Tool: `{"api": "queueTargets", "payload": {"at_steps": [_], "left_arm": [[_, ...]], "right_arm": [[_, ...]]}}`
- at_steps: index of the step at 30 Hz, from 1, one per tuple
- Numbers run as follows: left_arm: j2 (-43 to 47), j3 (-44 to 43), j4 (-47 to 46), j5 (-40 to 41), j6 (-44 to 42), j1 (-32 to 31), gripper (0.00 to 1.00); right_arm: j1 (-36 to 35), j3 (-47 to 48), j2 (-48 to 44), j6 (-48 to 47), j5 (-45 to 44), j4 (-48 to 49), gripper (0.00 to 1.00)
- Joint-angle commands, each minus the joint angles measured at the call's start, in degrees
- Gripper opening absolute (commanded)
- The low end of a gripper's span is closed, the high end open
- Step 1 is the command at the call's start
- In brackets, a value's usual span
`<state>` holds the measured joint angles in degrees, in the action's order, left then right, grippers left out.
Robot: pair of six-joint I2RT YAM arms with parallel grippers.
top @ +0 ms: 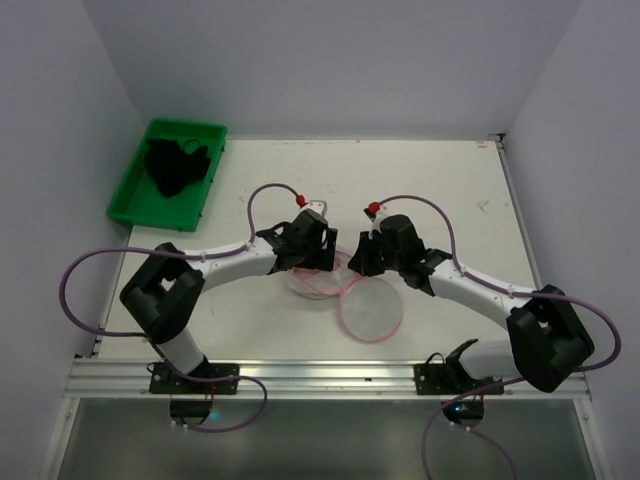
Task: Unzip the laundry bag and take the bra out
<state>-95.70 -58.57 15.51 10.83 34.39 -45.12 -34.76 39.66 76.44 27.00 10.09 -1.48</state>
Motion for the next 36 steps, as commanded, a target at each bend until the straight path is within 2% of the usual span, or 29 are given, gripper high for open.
{"api": "queueTargets", "payload": {"at_steps": [1,4,7,9,10,12,13,14,15,21,27,31,36], "left_arm": [[-2.82,0.91,-2.85,3.76,2.34,0.04,0.89],[-5.81,1.79,-4.17,3.41,3.14,-0.05,0.88],[-8.62,2.31,-5.05,2.18,4.28,-0.23,0.82],[-10.29,2.75,-5.93,2.0,4.72,-0.4,0.68],[-11.08,2.93,-6.1,1.74,4.98,-0.49,0.52],[-11.26,3.19,-6.72,0.69,5.07,-0.75,0.37],[-11.0,3.37,-6.89,0.16,4.46,-0.93,0.24],[-9.95,3.37,-7.07,-1.41,4.02,-1.02,0.02],[-9.16,3.54,-7.07,-1.95,3.76,-1.19,0.0],[2.17,6.35,-10.05,-6.6,-0.11,-1.98,0.0],[12.9,8.03,-12.96,-15.66,-10.91,-3.3,0.0],[19.57,10.31,-14.36,-19.26,-17.94,-3.3,0.0],[24.15,13.47,-20.42,-26.03,-20.94,-3.3,0.0]], "right_arm": [[-0.39,-0.81,-1.39,0.24,0.2,3.06,0.0],[-0.74,-0.28,-0.42,0.33,0.9,3.41,0.0],[-1.18,0.07,0.28,0.68,1.51,4.02,0.0],[-1.36,0.5,0.98,0.77,1.51,4.11,0.0],[-1.36,0.59,1.25,0.77,1.43,4.11,0.0],[-1.36,1.03,1.77,0.77,1.25,4.11,0.0],[-1.36,1.21,1.86,0.77,0.99,3.85,0.0],[-1.36,1.56,1.87,0.68,0.73,3.59,0.0],[-1.36,1.82,1.95,0.51,0.11,3.15,0.0],[-1.27,4.28,1.34,-0.46,-2.35,-1.24,0.0],[-0.13,12.36,3.71,-2.39,-5.34,-11.86,0.0],[1.27,15.09,3.89,-4.15,-5.87,-14.34,0.0],[2.07,17.03,5.9,-6.26,-5.08,-17.59,0.0]]}}
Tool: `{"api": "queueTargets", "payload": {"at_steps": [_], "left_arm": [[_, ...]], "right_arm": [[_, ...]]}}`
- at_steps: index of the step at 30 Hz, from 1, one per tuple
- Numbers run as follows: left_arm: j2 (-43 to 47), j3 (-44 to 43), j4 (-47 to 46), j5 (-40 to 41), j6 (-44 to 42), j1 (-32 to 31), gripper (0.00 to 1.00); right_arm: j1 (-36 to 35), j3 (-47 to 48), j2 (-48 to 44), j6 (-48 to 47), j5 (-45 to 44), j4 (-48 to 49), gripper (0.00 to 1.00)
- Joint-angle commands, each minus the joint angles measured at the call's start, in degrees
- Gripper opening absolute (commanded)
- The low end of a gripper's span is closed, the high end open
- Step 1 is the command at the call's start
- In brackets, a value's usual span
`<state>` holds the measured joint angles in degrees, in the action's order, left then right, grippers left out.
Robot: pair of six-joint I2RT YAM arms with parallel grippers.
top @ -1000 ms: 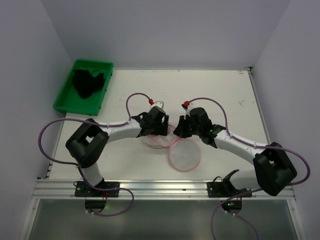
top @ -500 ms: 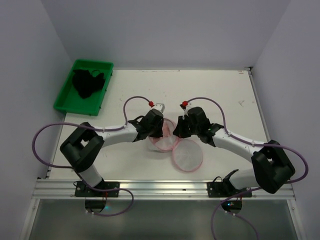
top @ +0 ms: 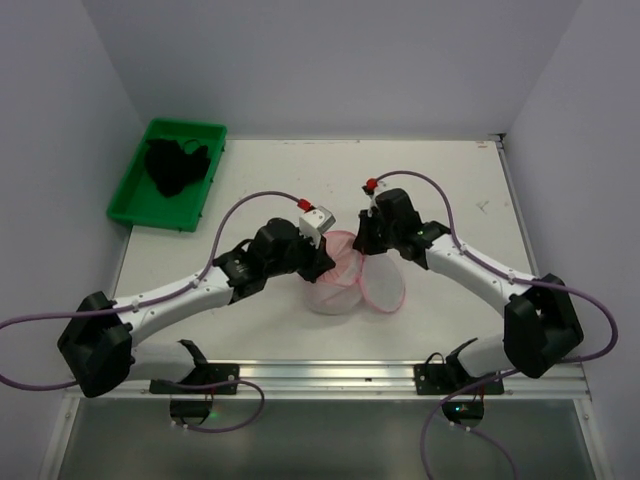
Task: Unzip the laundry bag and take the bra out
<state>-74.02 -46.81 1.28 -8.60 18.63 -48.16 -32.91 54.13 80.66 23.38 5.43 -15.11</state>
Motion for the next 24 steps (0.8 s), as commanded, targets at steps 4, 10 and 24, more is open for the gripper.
{"api": "queueTargets", "payload": {"at_steps": [4,10,24], "left_arm": [[6.68,3.3,-12.16,-5.74,-3.35,0.17,0.0],[11.52,4.62,-24.11,13.72,6.13,4.04,0.0],[10.83,-8.09,-23.0,44.99,16.19,17.47,0.0]], "right_arm": [[0.12,0.81,3.27,-3.16,0.54,-3.78,0.0],[0.03,-4.46,1.61,-1.23,2.47,-1.5,0.0],[-1.99,-6.49,-0.51,0.27,3.01,0.43,0.0]]}}
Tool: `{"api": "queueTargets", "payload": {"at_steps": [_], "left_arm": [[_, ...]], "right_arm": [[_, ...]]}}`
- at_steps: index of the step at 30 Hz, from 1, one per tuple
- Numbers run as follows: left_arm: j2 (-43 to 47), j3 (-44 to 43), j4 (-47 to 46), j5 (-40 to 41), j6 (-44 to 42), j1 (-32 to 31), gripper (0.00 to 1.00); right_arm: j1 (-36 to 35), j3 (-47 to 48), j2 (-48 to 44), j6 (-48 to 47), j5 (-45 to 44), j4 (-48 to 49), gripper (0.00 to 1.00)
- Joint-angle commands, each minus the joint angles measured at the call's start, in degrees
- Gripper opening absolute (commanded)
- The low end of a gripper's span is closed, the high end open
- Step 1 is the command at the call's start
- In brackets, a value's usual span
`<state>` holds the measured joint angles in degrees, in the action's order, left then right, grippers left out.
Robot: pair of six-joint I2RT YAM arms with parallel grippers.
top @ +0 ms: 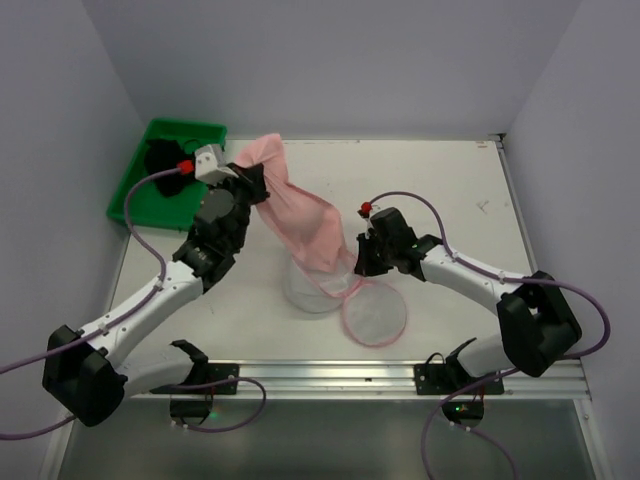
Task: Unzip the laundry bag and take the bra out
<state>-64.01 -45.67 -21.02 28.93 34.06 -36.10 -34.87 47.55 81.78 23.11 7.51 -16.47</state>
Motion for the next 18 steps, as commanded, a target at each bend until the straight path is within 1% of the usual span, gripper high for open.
{"api": "queueTargets", "payload": {"at_steps": [1,2,3,4,5,6,7,8,10,11,14,16,18], "left_arm": [[0.64,-11.35,2.26,6.85,-0.13,7.08,0.0],[0.38,-13.37,3.6,6.58,-1.18,10.49,0.0],[-0.41,-15.48,4.66,5.97,-3.63,12.26,0.0],[-0.94,-19.94,7.54,4.66,-4.44,13.84,0.0],[-1.64,-22.16,8.87,3.86,-5.31,17.34,0.0],[-3.21,-24.27,10.28,2.9,-7.06,19.2,0.0],[-4.01,-28.21,12.9,1.5,-7.86,20.79,0.0],[-4.89,-29.64,13.63,1.57,-9.0,23.59,0.0],[-7.26,-32.97,14.94,0.7,-11.21,26.76,0.0],[-8.14,-33.95,15.04,0.6,-12.08,29.74,0.0],[-12.53,-37.37,13.81,2.62,-18.57,33.88,0.0],[-14.47,-38.44,12.15,2.36,-20.52,36.0,0.0],[-17.97,-40.45,11.61,2.71,-22.28,39.86,0.0]], "right_arm": [[0.07,0.17,-1.45,0.53,1.02,1.88,0.0],[-0.02,0.35,-1.45,0.53,1.1,2.05,0.0],[-0.02,0.52,-1.18,0.44,1.19,1.97,0.0],[-0.02,0.87,-1.1,0.18,1.37,1.97,0.0],[-0.11,1.05,-1.01,0.0,1.46,1.97,0.0],[-0.02,1.14,-0.83,0.0,1.81,1.97,0.0],[-0.02,1.32,-0.74,-0.09,2.16,2.05,0.0],[-0.02,1.49,-0.74,-0.09,2.33,2.14,0.0],[-0.02,1.67,-0.57,-0.44,2.86,2.23,0.0],[0.07,1.67,-0.48,-0.61,3.12,2.23,0.0],[-0.02,1.84,-0.3,-1.05,3.91,2.23,0.0],[0.07,1.84,-0.3,-1.4,4.35,2.14,0.0],[-0.02,1.76,-0.57,-1.58,4.71,2.14,0.0]]}}
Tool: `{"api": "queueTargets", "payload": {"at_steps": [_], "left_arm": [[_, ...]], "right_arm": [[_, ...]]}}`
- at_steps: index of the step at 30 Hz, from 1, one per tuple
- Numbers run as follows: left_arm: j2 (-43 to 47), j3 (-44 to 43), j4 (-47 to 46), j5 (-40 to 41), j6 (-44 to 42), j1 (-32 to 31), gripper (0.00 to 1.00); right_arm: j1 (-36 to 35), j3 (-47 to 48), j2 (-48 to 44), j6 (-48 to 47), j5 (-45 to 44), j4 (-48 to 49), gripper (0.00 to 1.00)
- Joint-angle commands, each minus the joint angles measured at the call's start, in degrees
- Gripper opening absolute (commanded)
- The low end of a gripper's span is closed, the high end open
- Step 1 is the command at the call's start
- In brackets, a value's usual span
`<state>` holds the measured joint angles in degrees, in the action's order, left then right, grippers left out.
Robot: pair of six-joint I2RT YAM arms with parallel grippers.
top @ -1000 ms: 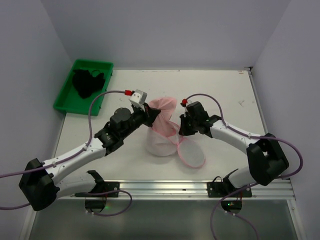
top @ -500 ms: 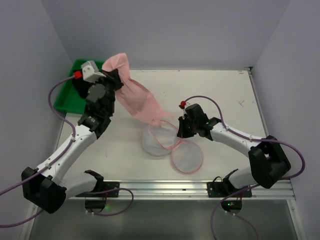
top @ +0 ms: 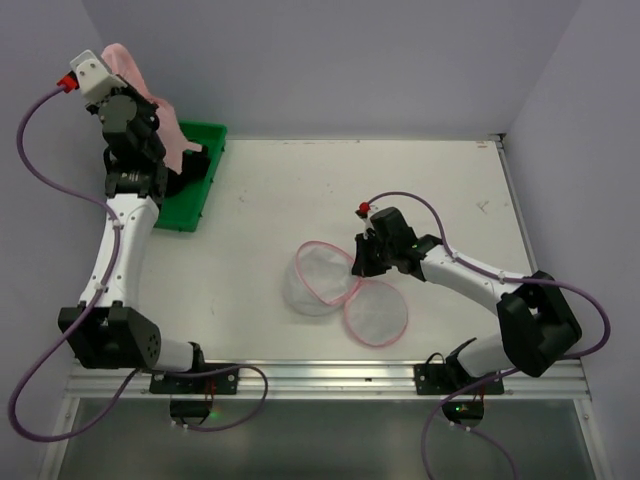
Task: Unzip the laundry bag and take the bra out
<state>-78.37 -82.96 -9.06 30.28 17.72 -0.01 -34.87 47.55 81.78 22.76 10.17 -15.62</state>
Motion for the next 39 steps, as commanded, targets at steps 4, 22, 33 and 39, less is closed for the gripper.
{"api": "queueTargets", "payload": {"at_steps": [4,22,33,39], "left_arm": [[-8.9,-7.39,0.01,0.65,-8.04,8.27,0.0],[-22.97,3.06,-2.11,-7.67,-1.3,11.7,0.0],[-28.06,7.99,0.88,-17.45,8.38,12.31,0.0],[-28.94,11.5,-1.13,-23.34,14.28,16.88,0.01]], "right_arm": [[-0.02,1.14,-1.27,-1.67,3.36,1.2,0.0],[0.07,2.28,1.37,-0.79,6.88,2.61,0.0],[0.16,0.88,1.28,-0.97,7.14,3.66,0.0],[0.07,0.18,0.93,-1.14,6.44,4.01,0.0]]}}
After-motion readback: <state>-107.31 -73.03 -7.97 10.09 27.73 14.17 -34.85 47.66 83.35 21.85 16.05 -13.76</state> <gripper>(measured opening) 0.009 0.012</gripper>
